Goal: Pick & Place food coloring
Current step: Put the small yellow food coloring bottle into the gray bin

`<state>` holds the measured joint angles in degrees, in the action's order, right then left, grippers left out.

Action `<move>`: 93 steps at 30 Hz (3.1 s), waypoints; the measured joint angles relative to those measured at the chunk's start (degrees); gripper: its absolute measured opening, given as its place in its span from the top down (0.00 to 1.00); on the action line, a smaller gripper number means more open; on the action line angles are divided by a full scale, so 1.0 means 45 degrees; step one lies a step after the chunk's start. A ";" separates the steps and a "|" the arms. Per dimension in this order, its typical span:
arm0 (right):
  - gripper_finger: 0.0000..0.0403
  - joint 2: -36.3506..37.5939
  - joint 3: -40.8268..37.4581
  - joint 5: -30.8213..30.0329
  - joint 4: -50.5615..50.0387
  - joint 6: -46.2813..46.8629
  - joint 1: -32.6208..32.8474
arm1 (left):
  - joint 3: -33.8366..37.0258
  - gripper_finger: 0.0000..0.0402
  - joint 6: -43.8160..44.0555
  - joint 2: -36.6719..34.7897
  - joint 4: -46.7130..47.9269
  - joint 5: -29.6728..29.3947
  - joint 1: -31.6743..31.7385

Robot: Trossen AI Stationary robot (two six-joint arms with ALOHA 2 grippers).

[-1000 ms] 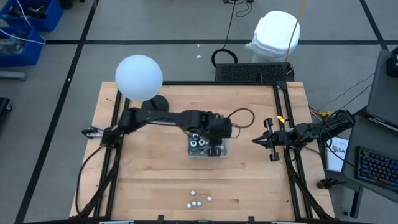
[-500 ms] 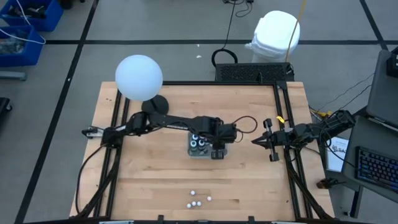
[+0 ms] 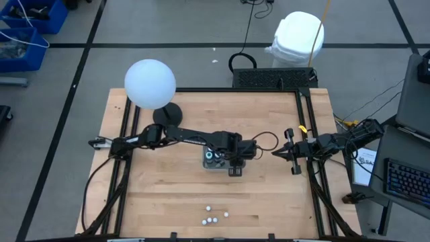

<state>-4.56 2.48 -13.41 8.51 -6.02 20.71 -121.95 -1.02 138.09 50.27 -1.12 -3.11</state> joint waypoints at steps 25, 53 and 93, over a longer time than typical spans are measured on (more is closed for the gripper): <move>1.00 0.0000 0.0004 0.0008 -0.0197 0.0194 0.0000 | -0.0801 0.32 0.0914 -0.5904 0.4165 -0.1516 -0.0997; 1.00 -0.0340 0.0000 -0.0053 0.1668 -0.2304 0.0000 | 2.2236 0.99 -0.1849 -2.3327 -1.2623 -0.8197 -0.6170; 0.99 -1.8872 1.1913 -0.2257 0.0236 0.2539 0.3564 | 2.4873 0.98 -0.2847 -2.4021 -1.5091 -0.7408 -0.3065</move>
<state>-89.48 56.09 -23.57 9.57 5.40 36.75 -10.02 -13.83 30.00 -17.64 -34.46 -16.91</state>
